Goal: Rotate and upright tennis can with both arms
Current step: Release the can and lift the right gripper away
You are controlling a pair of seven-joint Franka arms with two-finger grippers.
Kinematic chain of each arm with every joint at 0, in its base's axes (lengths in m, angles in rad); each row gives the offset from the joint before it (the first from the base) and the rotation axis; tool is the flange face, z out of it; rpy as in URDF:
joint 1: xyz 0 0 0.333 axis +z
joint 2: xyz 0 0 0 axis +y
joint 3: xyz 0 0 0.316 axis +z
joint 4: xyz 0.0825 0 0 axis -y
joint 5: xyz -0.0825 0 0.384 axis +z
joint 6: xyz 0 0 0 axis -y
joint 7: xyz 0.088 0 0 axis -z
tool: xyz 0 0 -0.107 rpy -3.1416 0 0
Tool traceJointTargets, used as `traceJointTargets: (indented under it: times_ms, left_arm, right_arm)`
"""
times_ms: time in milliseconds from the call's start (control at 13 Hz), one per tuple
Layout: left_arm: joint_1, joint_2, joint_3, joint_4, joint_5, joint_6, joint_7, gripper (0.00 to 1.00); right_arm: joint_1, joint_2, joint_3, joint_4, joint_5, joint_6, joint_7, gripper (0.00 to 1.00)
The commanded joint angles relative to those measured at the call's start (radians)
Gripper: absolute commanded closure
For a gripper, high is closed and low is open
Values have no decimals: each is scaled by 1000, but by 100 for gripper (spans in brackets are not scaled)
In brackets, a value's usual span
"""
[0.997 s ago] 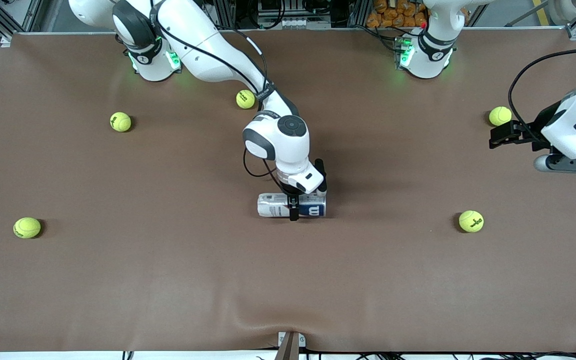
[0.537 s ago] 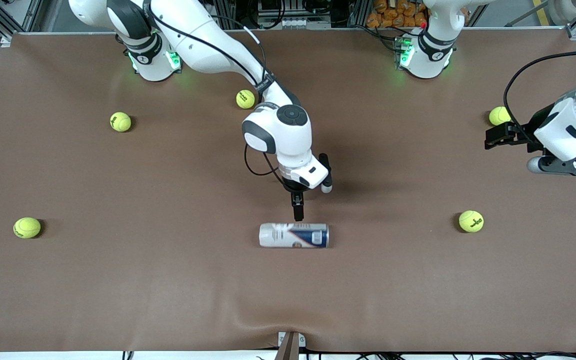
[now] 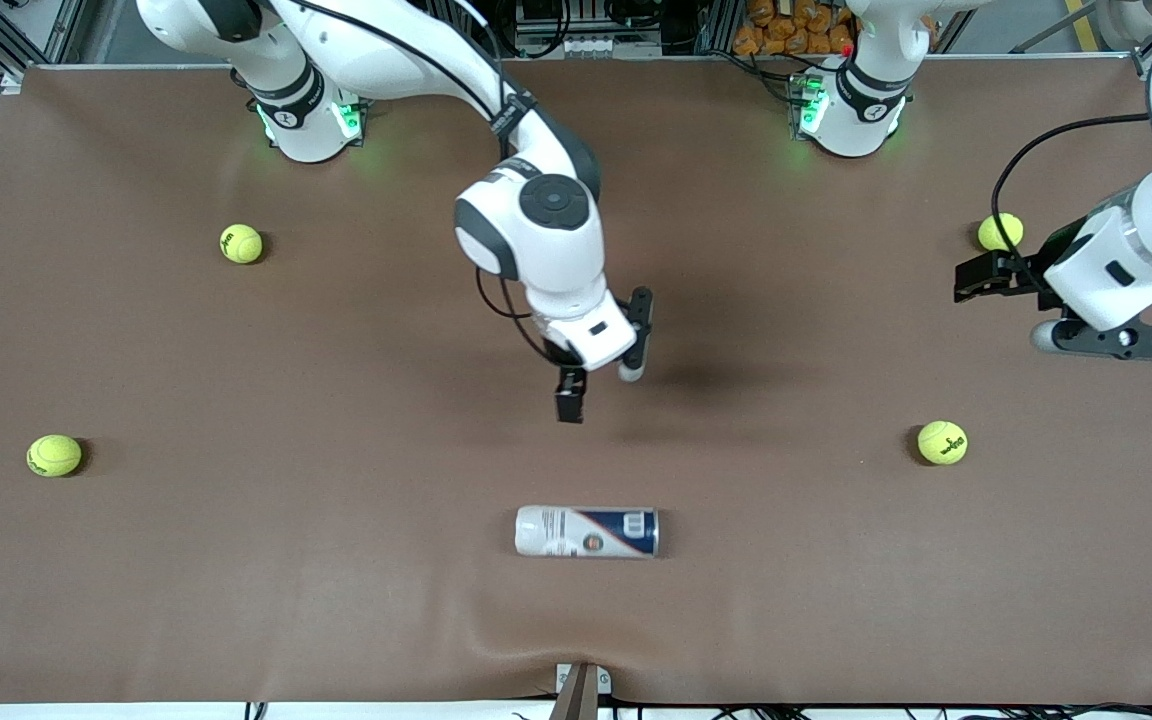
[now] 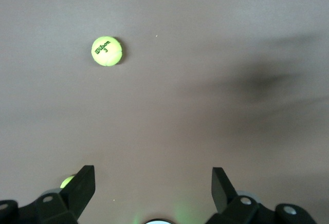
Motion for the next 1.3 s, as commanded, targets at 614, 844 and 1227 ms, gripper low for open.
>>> traceJointTargets:
  times_ms: [614, 844, 1227]
  left_arm:
    - [-18, 91, -9, -28, -183, 98, -7, 0]
    - [-13, 114, -9, -34, -266, 117, -7, 0]
    - [-7, 143, -9, -44, -367, 117, -7, 0]
  right_arm:
    - [-132, -113, 11, -81, 16, -71, 329, 0]
    - [-134, -119, 11, -83, 16, -85, 331, 0]
    - [-199, -188, 11, -159, 16, -106, 331, 0]
